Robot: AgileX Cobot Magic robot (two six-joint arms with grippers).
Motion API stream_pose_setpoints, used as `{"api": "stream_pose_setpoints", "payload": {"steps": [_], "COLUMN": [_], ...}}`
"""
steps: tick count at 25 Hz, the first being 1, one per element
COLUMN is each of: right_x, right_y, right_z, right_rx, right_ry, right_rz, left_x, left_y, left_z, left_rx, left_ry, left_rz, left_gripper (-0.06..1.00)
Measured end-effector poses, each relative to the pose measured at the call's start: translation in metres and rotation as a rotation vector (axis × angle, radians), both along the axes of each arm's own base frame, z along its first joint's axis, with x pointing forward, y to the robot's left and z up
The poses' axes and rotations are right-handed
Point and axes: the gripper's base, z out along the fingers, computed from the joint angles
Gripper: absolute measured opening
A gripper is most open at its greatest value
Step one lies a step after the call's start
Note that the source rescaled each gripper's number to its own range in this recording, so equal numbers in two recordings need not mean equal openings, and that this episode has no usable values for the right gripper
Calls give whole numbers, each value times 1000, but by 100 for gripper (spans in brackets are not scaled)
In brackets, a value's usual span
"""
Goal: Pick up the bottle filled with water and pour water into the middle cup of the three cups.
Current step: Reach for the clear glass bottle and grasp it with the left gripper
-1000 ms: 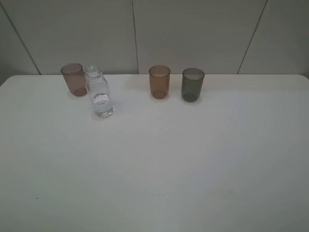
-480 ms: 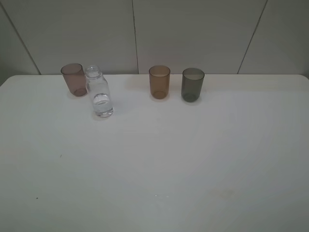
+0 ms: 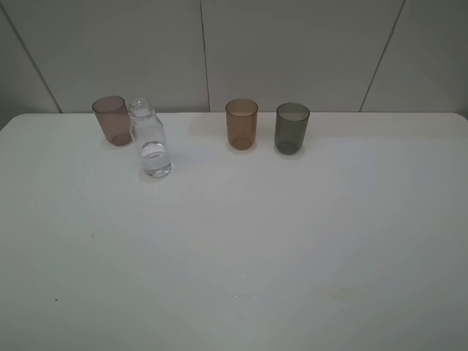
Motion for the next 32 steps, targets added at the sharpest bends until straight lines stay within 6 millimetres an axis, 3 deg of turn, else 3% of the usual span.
{"api": "stream_pose_setpoints", "payload": {"steps": [4, 9, 17, 20, 25, 32], "right_x": [0, 0, 0, 0, 0, 0], "right_y": [0, 0, 0, 0, 0, 0], "right_z": [0, 0, 0, 0, 0, 0], "right_rx": [0, 0, 0, 0, 0, 0], "right_ry": [0, 0, 0, 0, 0, 0], "right_rz": [0, 0, 0, 0, 0, 0], "left_x": [-1, 13, 94, 128, 176, 207], "left_y": [-2, -3, -14, -20, -26, -36], "left_z": [2, 26, 36, 28, -3, -30], "left_rx": [-27, -51, -71, -87, -94, -74], "left_ry": [-8, -159, -71, -12, 144, 73], "left_rz": [-19, -65, -155, -169, -151, -129], "left_gripper": [100, 100, 100, 100, 100, 100]}}
